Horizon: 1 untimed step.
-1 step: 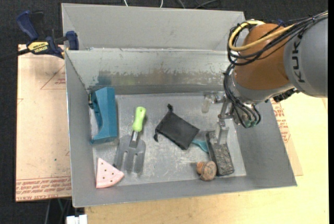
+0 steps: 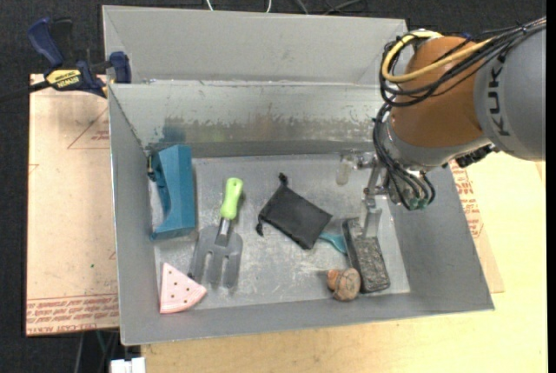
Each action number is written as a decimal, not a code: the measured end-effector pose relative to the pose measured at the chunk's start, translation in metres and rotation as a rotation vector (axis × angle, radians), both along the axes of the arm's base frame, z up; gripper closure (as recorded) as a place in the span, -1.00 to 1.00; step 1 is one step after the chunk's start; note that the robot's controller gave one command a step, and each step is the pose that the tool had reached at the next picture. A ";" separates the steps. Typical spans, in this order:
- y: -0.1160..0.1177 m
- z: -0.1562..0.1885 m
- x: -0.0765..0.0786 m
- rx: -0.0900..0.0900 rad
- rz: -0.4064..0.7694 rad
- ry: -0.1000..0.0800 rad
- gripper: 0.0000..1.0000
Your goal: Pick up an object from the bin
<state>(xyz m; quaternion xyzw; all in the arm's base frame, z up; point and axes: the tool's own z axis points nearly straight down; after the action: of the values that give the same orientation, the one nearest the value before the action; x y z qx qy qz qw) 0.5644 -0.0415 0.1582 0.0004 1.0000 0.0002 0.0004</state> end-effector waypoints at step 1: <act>0.022 -0.050 -0.005 0.001 -0.032 -0.002 -1.00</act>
Offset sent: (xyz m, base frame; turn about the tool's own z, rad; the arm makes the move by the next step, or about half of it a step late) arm -0.0039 -0.0065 -0.0845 -0.1901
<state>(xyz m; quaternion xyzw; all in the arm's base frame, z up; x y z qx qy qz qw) 0.5589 -0.0197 0.1086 0.0163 0.9999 0.0009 0.0012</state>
